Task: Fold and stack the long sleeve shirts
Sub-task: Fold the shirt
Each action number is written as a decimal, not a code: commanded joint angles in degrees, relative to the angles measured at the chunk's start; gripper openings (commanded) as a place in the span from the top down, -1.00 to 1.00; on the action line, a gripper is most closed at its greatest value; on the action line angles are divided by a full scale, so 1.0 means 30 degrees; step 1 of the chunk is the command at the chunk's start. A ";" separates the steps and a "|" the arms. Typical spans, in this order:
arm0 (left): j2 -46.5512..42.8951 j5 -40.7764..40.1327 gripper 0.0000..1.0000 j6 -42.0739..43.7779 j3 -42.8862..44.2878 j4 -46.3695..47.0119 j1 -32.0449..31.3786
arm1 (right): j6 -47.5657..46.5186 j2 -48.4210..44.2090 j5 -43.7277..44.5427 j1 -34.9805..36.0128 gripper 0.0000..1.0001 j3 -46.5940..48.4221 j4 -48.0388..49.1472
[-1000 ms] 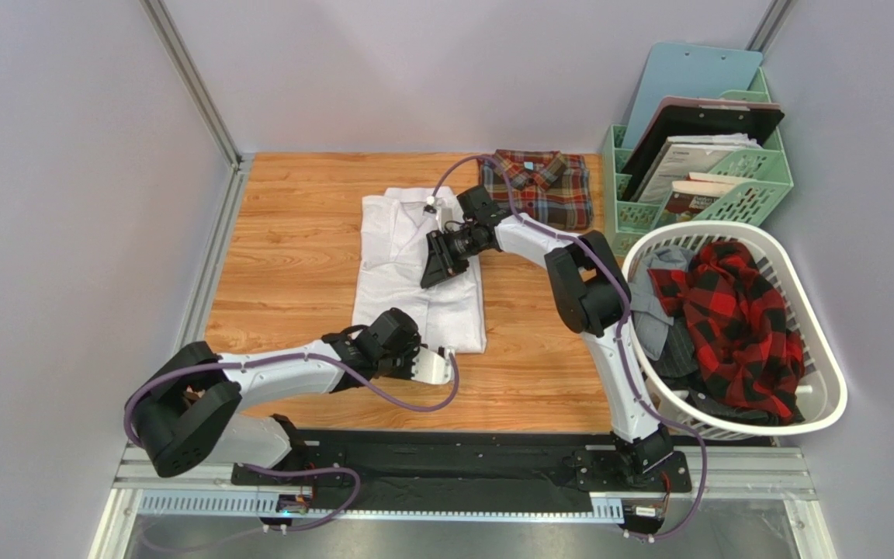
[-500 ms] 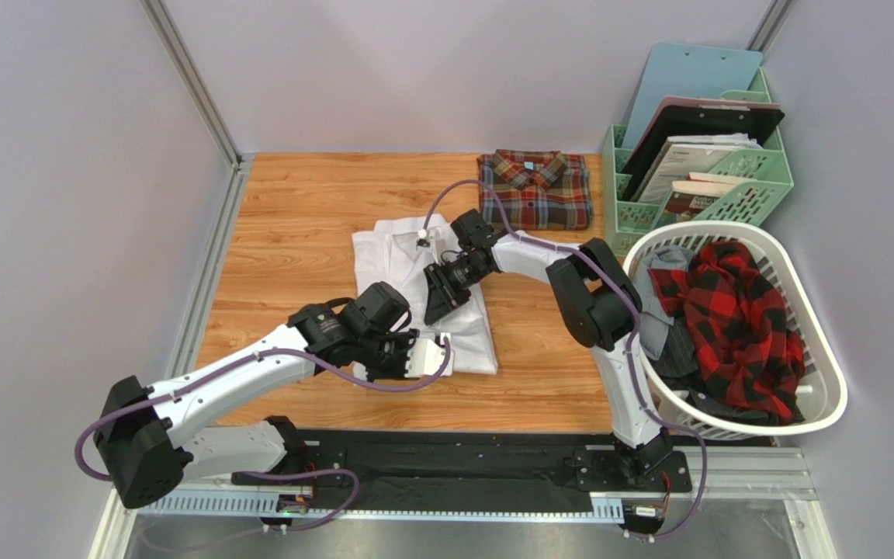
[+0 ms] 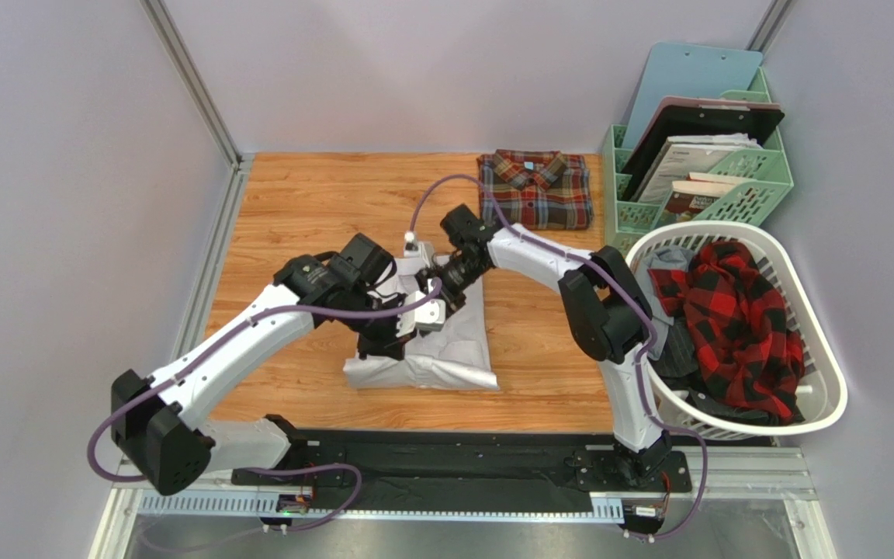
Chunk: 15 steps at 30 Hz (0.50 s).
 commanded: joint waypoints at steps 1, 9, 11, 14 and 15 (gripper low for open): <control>0.2243 0.1912 1.00 0.2071 0.1557 -0.0728 0.1747 | -0.0283 0.1387 -0.1028 -0.2098 0.33 0.4553 -0.1336; 0.8368 0.1943 1.00 0.4474 0.4545 0.0267 0.5116 | 0.0275 0.3909 0.0290 -0.3949 0.30 0.9010 -0.1425; 1.0185 0.1069 1.00 0.4302 0.5392 0.1232 0.5441 | 0.0333 0.4407 0.0438 -0.3978 0.30 0.9334 -0.1279; 1.1858 0.0102 0.42 0.5089 0.6011 0.1674 0.5677 | 0.0625 0.4963 0.0613 -0.3920 0.31 0.9277 -0.1015; 1.2325 -0.0078 0.29 0.5381 0.6100 0.1675 0.5705 | 0.0626 0.5081 0.0701 -0.3920 0.31 0.9218 -0.0957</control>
